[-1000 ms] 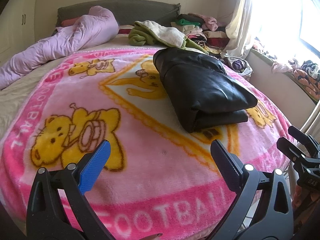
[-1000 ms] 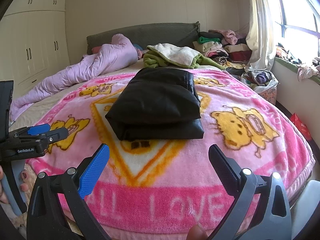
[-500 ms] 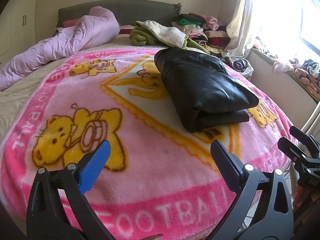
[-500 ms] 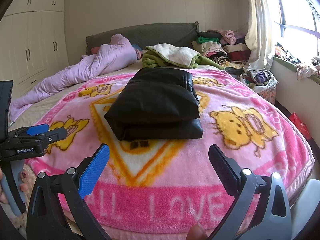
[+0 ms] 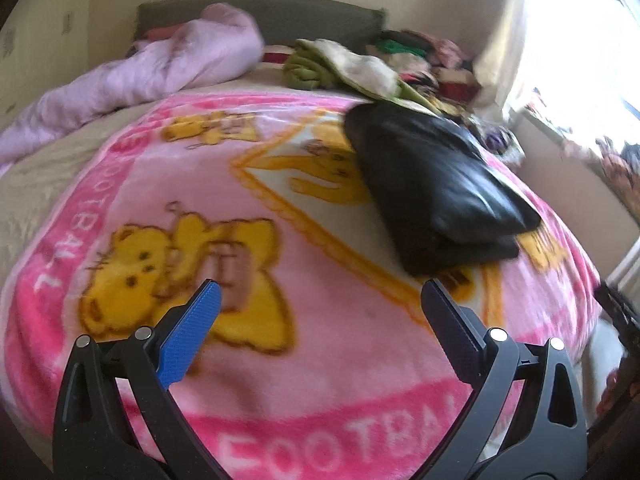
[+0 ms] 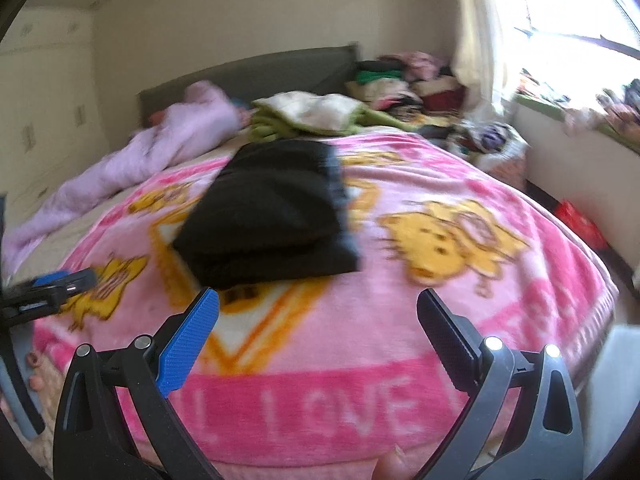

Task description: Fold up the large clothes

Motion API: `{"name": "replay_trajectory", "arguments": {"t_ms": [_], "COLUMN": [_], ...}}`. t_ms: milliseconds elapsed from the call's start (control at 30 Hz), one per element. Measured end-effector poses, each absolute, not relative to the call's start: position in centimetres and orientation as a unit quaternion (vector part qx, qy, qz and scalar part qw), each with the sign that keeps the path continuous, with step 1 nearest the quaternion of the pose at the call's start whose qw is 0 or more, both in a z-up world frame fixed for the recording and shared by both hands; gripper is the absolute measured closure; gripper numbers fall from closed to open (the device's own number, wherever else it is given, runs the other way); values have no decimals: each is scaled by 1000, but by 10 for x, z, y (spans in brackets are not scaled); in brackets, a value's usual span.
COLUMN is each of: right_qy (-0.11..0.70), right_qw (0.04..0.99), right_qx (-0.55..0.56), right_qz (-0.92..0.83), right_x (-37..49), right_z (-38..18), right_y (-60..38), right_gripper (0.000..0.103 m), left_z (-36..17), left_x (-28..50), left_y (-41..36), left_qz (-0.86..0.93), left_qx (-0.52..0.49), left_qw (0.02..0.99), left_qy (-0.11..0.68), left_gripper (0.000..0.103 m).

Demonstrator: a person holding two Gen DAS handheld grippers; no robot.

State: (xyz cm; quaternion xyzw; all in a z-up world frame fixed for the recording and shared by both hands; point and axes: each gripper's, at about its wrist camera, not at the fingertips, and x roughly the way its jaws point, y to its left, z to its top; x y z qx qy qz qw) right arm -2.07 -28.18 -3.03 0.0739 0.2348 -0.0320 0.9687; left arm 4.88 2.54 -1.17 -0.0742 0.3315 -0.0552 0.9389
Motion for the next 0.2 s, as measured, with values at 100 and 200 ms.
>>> {"name": "replay_trajectory", "arguments": {"t_ms": [100, 200], "right_qy": [243, 250], "right_qw": [955, 924], "right_qx": [111, 144], "right_qz": [-131, -251], "right_x": [-32, -51], "right_z": [-37, -50], "right_y": [-353, -441], "right_gripper": [4, 4], "left_z": [-1, 3], "left_x": [69, 96], "left_y": [81, 168], "left_qz": [-4, 81], "left_qx": [-111, -109], "left_qw": [935, 929], "left_qy": [336, 343], "left_gripper": [9, 9]}}
